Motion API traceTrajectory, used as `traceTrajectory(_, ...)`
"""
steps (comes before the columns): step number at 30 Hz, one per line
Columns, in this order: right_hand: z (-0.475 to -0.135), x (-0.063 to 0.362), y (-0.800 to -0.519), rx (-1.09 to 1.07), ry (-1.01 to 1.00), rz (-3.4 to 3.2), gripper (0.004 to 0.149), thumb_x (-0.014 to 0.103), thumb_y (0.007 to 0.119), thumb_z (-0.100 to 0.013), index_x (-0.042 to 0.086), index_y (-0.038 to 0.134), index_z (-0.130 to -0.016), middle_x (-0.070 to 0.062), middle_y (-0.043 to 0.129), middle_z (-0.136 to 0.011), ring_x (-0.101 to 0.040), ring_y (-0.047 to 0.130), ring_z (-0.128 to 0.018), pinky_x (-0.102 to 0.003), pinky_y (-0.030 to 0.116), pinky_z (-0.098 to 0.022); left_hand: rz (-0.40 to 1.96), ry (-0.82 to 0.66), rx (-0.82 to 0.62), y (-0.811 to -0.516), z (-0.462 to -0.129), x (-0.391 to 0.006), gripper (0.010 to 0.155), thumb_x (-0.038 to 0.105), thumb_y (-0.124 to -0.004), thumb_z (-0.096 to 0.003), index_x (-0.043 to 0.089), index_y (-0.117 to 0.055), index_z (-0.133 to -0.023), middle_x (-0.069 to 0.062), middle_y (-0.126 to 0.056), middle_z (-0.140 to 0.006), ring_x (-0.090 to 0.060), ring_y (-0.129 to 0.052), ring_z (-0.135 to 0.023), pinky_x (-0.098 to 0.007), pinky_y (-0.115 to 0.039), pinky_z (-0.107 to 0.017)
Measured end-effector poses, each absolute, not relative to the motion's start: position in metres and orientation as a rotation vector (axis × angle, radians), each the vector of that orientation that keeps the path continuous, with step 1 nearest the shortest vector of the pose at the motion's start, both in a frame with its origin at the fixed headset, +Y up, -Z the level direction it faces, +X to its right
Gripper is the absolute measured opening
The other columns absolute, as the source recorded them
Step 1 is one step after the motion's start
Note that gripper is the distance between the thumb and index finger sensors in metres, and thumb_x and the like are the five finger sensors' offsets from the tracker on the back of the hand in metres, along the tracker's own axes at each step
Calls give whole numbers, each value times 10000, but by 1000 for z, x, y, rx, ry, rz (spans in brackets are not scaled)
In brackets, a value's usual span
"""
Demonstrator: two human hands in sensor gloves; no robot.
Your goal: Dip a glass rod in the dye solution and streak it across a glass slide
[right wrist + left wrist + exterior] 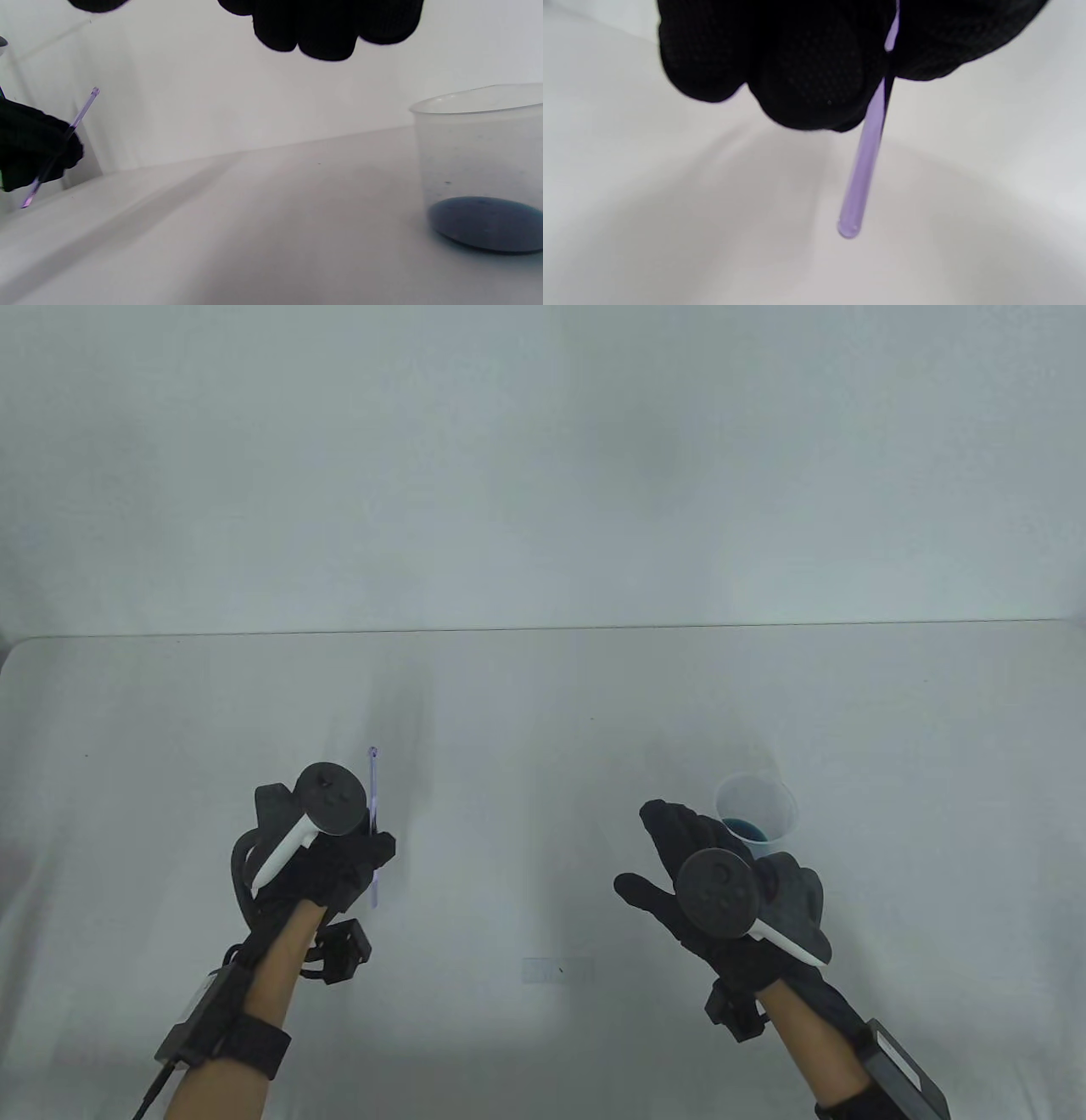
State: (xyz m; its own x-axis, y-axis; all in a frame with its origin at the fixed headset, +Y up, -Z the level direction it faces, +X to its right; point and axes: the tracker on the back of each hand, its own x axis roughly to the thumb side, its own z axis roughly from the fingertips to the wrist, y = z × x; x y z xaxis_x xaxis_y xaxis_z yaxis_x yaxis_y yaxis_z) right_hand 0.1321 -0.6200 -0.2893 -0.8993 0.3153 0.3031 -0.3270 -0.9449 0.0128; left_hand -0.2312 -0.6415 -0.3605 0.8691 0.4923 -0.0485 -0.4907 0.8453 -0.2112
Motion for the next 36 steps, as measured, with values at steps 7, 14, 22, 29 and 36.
traceTrajectory(7,-288,99,-626,468,2,2528,711,626,592,-525,186,497,-1075,-25,802,-974,-264,899,-834,-424,803,-618,785,-223,-130,-628,-336,-177,467,449,-770,-530,147,-785,-887,-56,-973,-681,-124,-1021,-445,-389,-860,-477)
traceTrajectory(14,-276,75,-638,476,-33,2517,636,598,611,-531,196,582,-1023,12,875,-879,-218,958,-741,-385,842,-564,978,-316,-155,-643,-314,-133,471,454,-750,-543,156,-757,-907,-35,-959,-715,-107,-1019,-484,-374,-859,-500)
traceTrajectory(22,-267,71,-638,497,-222,2666,497,451,723,-526,134,720,-908,47,965,-684,-146,1011,-563,-350,877,-476,1095,-302,-221,-665,-309,-123,473,437,-726,-564,136,-725,-929,-42,-932,-740,-121,-1007,-521,-376,-844,-527)
traceTrajectory(29,-271,75,-628,492,-185,2624,483,425,716,-532,127,730,-912,40,968,-677,-148,1010,-554,-354,876,-469,1028,-348,-182,-654,-308,-123,492,447,-717,-569,134,-716,-949,-47,-914,-783,-157,-993,-562,-408,-822,-544)
traceTrajectory(36,-288,130,-577,306,-318,2701,469,416,713,-541,147,735,-924,30,963,-682,-159,1002,-560,-365,869,-473,645,-472,15,-625,-305,-145,704,528,-670,-565,121,-519,-1120,-136,-703,-1085,-327,-844,-907,-548,-703,-672)
